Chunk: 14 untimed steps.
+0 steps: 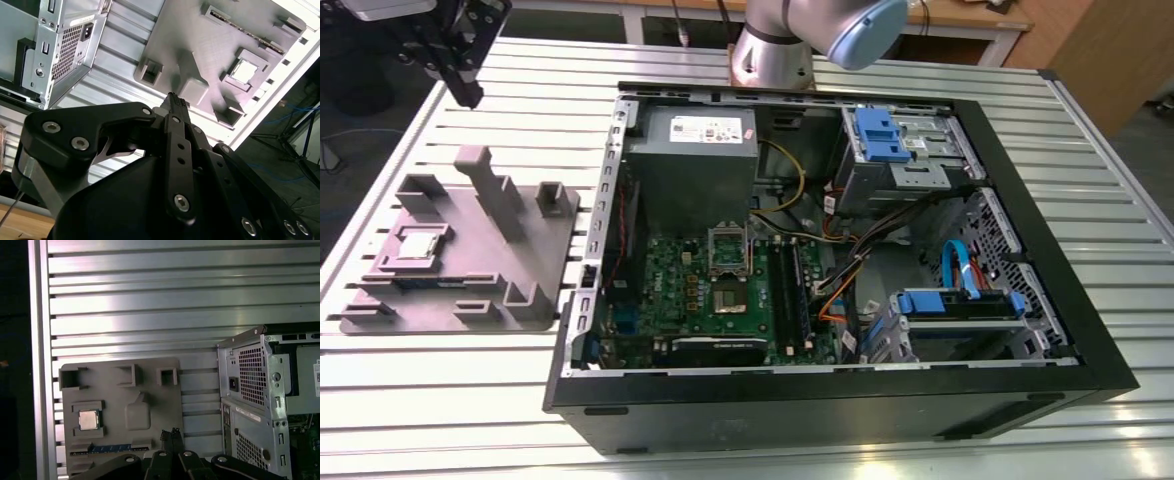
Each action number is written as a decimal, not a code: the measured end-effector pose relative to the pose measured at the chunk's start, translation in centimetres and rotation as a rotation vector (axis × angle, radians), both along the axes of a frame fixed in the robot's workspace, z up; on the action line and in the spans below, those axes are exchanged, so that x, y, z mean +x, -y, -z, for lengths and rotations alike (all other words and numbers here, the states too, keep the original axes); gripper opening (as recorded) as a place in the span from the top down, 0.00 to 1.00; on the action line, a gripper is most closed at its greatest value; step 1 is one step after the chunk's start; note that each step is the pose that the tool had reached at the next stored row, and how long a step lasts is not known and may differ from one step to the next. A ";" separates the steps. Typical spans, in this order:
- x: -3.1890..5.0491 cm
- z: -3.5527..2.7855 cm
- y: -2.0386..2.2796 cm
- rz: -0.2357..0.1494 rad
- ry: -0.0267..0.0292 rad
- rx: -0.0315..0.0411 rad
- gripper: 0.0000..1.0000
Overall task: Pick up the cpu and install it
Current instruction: 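Reach for the cpu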
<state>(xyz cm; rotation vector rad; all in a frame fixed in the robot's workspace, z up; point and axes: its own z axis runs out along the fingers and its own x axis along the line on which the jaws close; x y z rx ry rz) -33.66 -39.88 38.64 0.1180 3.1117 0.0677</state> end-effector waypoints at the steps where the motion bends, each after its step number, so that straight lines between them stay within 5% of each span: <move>1: -0.12 0.01 0.00 0.000 -0.0001 -0.0001 0.90; 14: -2.06 0.16 0.00 0.000 0.0000 0.0000 0.90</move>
